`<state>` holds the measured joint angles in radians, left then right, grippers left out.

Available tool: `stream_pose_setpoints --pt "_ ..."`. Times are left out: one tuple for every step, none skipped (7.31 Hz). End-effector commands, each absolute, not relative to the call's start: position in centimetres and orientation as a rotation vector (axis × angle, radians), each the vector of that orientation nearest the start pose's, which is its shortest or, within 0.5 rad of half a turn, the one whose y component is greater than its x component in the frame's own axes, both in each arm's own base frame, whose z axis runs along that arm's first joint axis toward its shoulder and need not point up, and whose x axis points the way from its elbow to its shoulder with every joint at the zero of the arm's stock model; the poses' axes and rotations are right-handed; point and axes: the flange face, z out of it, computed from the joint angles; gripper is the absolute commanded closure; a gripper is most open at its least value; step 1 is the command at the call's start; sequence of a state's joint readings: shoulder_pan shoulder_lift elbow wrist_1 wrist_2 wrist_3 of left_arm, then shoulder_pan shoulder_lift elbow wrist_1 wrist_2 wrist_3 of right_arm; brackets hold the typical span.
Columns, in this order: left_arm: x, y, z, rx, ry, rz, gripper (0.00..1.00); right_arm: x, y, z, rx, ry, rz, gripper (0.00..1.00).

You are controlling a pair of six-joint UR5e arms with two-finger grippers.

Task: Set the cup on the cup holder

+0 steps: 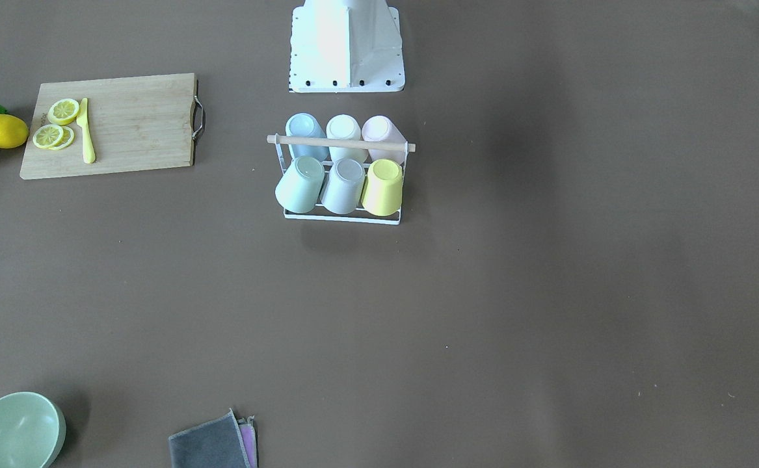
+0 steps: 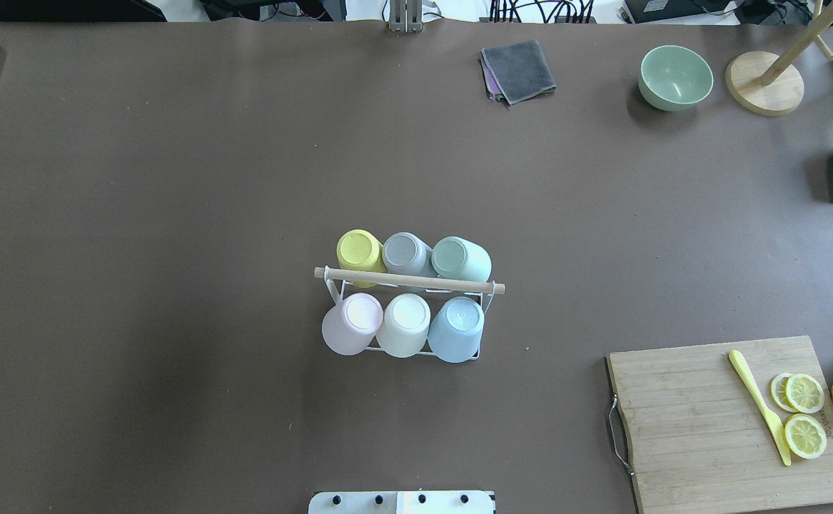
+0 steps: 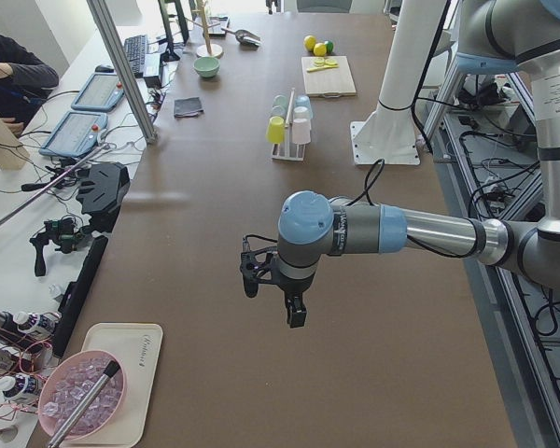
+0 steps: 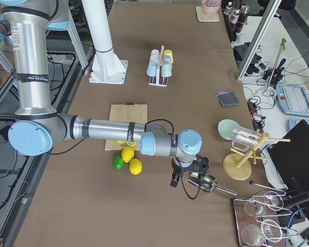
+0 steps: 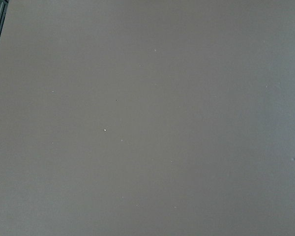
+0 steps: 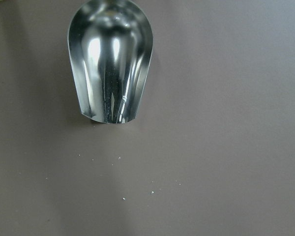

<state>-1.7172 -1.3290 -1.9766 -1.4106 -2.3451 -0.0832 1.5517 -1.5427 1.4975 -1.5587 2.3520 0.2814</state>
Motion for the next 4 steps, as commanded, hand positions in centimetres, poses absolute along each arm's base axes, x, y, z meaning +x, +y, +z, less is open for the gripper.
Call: stream_pose_setpoints --pt "-10.8 -41.1 57.2 0.074 0.776 -0.106 0.01 5.3 -49.9 68.0 -0.154 -0.784 0.263 0.00" --pt "-10.8 -40.9 56.1 0.104 0.782 -0.071 0.01 5.3 -49.8 68.1 -0.154 -0.783 0.262 0.00" --pt "-10.7 -40.6 56.3 0.100 0.782 -0.069 0.01 5.3 -49.7 68.2 -0.153 -0.778 0.261 0.00" --pt "-10.7 -40.8 57.0 0.091 0.781 -0.073 0.01 5.4 -49.7 68.2 -0.153 -0.777 0.261 0.00"
